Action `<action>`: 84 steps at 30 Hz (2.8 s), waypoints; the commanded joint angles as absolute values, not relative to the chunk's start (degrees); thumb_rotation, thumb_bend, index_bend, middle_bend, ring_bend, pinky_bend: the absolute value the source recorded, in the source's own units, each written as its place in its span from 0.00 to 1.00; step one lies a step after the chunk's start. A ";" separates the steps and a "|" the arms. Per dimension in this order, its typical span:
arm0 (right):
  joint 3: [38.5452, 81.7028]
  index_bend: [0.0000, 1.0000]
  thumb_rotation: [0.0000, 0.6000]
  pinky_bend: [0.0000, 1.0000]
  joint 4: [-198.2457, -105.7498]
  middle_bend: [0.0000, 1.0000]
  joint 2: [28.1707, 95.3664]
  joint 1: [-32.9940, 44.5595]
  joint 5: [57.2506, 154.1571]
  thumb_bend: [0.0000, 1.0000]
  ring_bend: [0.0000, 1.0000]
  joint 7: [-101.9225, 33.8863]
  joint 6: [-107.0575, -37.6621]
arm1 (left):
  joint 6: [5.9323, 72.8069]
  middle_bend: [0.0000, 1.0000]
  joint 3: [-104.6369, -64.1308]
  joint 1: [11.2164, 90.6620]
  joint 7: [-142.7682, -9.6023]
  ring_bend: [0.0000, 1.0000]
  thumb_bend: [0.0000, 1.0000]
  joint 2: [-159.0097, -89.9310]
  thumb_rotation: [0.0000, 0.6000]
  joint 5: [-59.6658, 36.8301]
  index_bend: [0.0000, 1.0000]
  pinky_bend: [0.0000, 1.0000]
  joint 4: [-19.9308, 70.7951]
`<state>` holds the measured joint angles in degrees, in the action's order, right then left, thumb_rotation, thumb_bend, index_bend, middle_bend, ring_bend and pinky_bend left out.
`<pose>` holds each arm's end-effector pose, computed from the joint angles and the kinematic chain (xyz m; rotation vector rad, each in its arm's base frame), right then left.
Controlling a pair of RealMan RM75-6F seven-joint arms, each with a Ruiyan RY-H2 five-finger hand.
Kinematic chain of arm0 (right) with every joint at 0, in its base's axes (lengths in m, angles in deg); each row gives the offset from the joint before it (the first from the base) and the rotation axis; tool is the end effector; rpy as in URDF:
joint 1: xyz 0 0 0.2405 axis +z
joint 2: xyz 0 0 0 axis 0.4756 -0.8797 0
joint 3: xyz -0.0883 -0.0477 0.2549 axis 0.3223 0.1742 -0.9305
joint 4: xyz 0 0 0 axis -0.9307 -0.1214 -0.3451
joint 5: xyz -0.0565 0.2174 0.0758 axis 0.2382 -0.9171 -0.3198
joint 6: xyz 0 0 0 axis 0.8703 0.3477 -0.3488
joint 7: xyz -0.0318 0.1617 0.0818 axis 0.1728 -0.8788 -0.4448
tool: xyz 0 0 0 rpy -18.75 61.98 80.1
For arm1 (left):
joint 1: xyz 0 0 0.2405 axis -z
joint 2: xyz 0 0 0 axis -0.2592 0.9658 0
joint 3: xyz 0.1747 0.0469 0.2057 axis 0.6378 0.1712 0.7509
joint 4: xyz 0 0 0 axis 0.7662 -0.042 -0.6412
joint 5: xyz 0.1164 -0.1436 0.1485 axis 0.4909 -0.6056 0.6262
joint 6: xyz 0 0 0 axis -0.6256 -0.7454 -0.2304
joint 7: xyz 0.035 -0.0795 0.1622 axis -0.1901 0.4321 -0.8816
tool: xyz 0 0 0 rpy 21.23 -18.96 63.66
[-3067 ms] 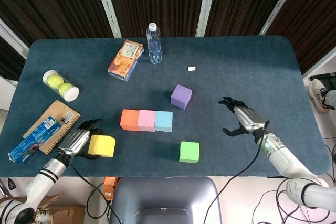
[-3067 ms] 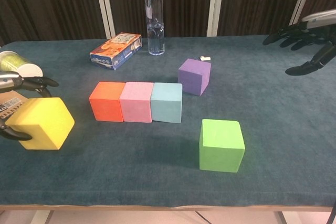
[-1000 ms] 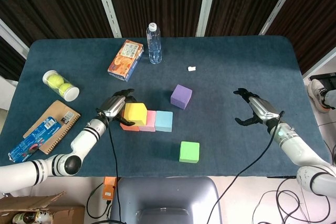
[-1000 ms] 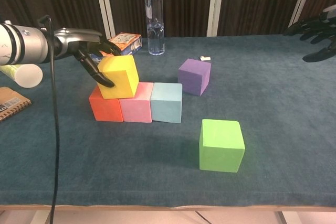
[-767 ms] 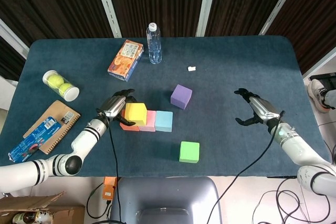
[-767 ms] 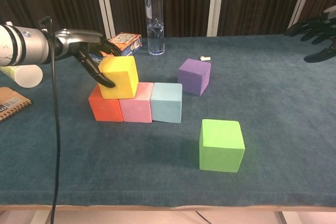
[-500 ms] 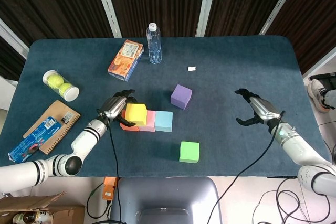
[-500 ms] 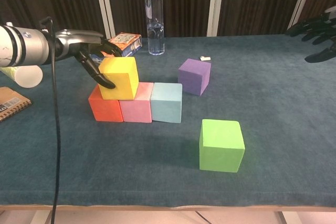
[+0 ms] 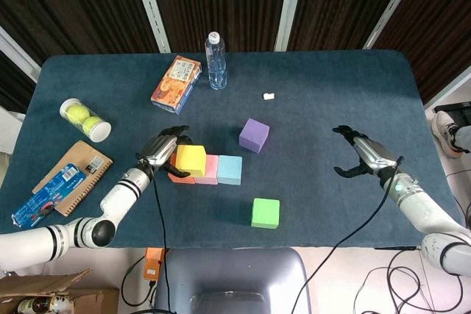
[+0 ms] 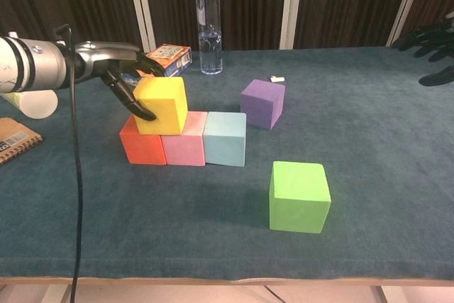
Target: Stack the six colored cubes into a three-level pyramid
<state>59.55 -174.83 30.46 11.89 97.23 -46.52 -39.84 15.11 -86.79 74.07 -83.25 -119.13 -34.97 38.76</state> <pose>-0.2473 -0.4079 0.1169 1.5664 -1.5347 0.7603 -0.1170 0.4656 -0.0191 -1.7835 -1.3558 -0.8774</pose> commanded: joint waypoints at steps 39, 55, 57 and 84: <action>61.91 0.06 1.00 0.00 -178.23 0.00 30.00 8.27 101.96 0.24 0.00 -43.95 -44.67 | 31.52 0.07 -78.07 61.17 -90.04 0.00 0.09 -101.55 1.00 -15.88 0.18 0.07 56.89; 68.25 0.11 1.00 0.00 -189.13 0.00 37.43 0.49 111.82 0.18 0.00 -38.65 -56.00 | 40.34 0.06 -69.64 46.20 -81.84 0.00 0.11 -102.51 1.00 3.95 0.15 0.07 47.98; 68.58 0.11 1.00 0.00 -189.75 0.00 38.41 -0.01 111.75 0.18 0.00 -37.58 -57.11 | 40.45 0.06 -69.74 45.51 -80.90 0.00 0.11 -102.80 1.00 4.69 0.15 0.07 47.07; 66.47 0.13 1.00 0.00 -182.80 0.00 59.63 4.96 94.98 0.16 0.00 -25.86 -59.84 | 36.71 0.06 -71.89 41.57 -78.17 0.00 0.11 -102.94 1.00 5.94 0.14 0.07 42.55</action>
<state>66.37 -183.47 58.89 4.65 95.52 -26.42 -59.75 36.71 -71.88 41.58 -78.18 -102.95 5.92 42.56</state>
